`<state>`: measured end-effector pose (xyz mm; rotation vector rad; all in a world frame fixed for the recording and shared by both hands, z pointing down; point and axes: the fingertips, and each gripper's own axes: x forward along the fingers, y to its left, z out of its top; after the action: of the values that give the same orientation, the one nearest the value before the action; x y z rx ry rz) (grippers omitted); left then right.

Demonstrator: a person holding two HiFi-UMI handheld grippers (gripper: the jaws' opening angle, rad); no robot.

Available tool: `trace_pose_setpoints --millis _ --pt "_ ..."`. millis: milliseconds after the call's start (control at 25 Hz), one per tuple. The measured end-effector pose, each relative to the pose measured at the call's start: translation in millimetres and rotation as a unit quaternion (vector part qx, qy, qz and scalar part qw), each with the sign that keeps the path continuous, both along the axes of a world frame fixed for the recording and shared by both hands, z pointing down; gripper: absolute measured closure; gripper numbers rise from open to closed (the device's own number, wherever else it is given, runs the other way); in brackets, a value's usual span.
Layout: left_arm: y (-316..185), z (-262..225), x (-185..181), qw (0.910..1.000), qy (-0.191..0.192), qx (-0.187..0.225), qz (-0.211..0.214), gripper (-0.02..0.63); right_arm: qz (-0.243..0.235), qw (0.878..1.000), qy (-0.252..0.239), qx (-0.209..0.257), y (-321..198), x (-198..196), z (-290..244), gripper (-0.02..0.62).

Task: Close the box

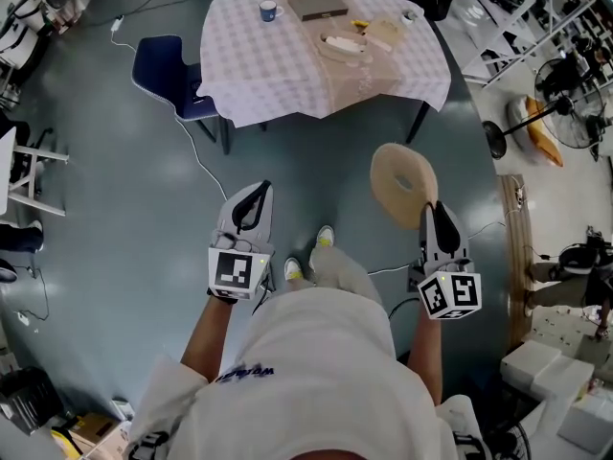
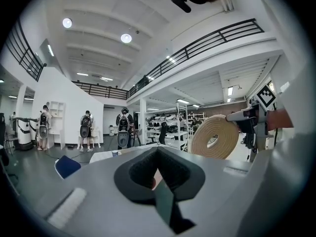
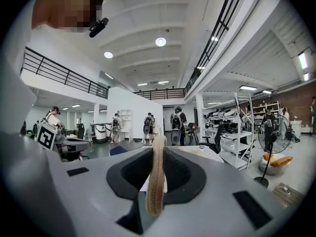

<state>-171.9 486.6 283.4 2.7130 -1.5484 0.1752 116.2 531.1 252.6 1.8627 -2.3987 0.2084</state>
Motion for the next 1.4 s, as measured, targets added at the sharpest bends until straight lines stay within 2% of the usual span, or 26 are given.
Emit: trace_pose_setpoints --millis 240,600,960,1400 --pt "-22 6 2 0.9999 0.006 -0.008 -0.009 0.603 -0.018 1.000 0.004 -0.006 -29 -5 7 0.528" --pt "-86 13 25 0.9998 0.001 -0.013 -0.016 0.603 -0.044 0.999 0.005 -0.017 -109 7 14 0.528" --pt "-158 19 44 0.9998 -0.005 -0.016 -0.012 0.604 -0.048 0.999 -0.005 -0.019 -181 19 24 0.528" --pt "-220 17 77 0.9996 -0.016 -0.019 -0.010 0.604 -0.052 0.998 -0.019 -0.011 -240 47 21 0.528"
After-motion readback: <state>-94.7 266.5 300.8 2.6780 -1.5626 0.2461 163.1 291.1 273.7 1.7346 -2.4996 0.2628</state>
